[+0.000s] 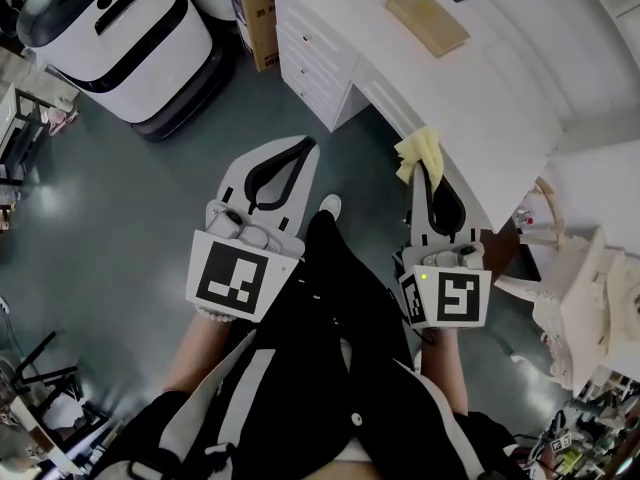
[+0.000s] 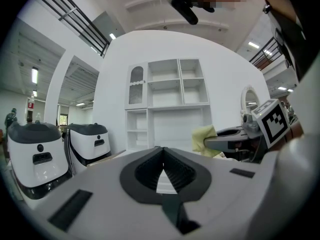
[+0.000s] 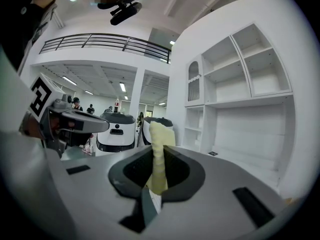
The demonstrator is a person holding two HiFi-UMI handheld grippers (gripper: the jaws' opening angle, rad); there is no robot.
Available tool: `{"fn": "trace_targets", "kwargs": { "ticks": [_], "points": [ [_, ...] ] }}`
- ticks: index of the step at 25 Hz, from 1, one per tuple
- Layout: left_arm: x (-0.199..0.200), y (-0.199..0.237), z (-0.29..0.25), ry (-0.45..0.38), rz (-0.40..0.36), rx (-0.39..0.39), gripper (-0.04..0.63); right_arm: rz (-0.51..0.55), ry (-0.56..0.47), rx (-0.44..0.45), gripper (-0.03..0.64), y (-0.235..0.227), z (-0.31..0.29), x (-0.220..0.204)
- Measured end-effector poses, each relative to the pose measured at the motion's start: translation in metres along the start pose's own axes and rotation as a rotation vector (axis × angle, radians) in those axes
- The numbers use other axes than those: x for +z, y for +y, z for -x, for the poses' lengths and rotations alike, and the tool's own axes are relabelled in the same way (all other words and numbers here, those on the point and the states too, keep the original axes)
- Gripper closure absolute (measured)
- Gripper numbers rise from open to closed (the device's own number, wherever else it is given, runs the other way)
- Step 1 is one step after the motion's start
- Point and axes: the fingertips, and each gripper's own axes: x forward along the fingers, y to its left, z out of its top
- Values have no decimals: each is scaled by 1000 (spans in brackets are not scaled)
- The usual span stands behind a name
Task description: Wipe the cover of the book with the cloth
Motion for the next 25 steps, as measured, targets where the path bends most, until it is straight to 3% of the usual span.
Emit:
{"fn": "trace_targets", "kwargs": {
  "ticks": [15,21,25],
  "points": [
    [22,55,-109,10,-1,51,594,-1,-2,56,578,-69,-114,15],
    [32,73,-149,-26,95,57,594,-8,-1,71,578,-95,-149,14],
    [38,80,-172,-30,83,61,594,-3,-1,66,578,-112,-164,14]
  ]
}}
